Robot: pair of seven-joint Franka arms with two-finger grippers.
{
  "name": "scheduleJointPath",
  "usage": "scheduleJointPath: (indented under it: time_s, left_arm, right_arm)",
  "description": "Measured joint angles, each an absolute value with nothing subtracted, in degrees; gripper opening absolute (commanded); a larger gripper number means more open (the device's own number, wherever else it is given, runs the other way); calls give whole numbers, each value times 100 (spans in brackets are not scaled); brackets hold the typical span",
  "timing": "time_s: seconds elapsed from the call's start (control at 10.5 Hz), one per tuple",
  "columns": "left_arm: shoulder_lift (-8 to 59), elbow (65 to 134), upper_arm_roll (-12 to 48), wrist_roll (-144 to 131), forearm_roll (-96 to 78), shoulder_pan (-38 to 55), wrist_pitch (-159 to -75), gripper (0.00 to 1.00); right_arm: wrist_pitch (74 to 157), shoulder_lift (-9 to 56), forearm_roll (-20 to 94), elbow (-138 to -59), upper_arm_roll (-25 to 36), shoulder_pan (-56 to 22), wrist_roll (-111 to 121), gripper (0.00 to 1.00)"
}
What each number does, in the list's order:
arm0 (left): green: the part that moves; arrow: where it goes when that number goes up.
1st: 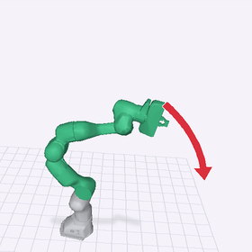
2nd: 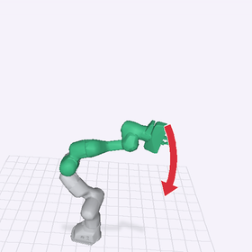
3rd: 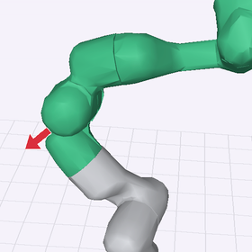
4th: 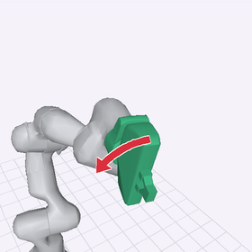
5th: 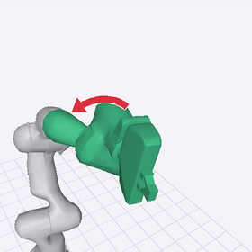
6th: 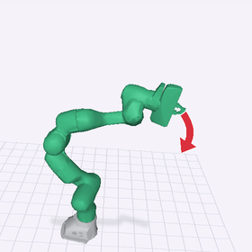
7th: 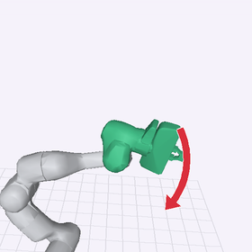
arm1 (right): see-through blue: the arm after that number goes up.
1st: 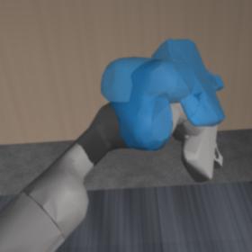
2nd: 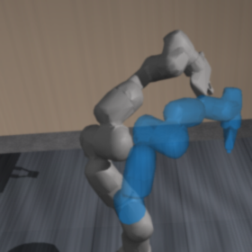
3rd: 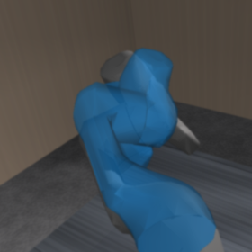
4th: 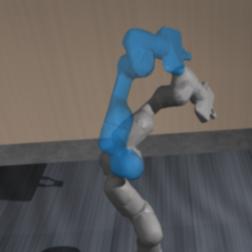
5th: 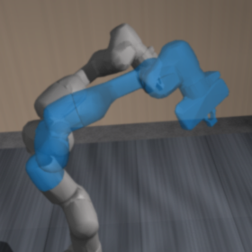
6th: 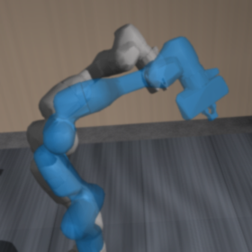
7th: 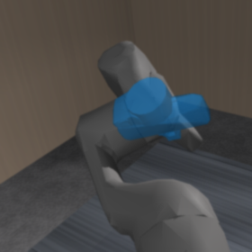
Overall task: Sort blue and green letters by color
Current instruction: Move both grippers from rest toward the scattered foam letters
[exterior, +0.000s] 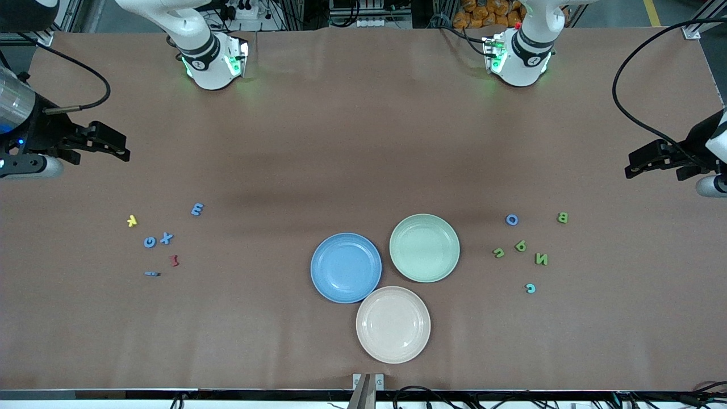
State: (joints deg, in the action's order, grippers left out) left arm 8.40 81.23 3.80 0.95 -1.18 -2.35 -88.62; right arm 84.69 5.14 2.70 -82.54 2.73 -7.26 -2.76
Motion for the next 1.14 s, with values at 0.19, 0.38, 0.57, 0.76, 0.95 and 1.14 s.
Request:
scheduleJointPath:
  time_s: [0.19, 0.38, 0.57, 0.76, 0.95, 1.14]
  left_arm:
    - [847, 8138, 380, 95, -118, -236, -8862, 100]
    - [848, 8157, 380, 95, -118, -236, -8862, 100]
    - [848, 8158, 380, 95, -118, -236, -8862, 100]
    - [855, 8166, 380, 95, -118, -237, -8862, 100]
    - [932, 8205, 380, 95, -118, -237, -8974, 100]
    - [1173, 8277, 384, 95, -118, -231, -9175, 100]
  right_arm:
    - [8477, 501, 270, -8254, 280, -721, -276, 100]
    - [8479, 501, 271, -8254, 292, -710, -276, 100]
    - [8479, 501, 271, -8254, 297, -706, -276, 100]
    - [8479, 502, 272, -8254, 301, -698, -277, 100]
    - [8479, 508, 273, -8256, 312, -691, -279, 100]
    - [8474, 523, 146, -8269, 324, -683, -279, 100]
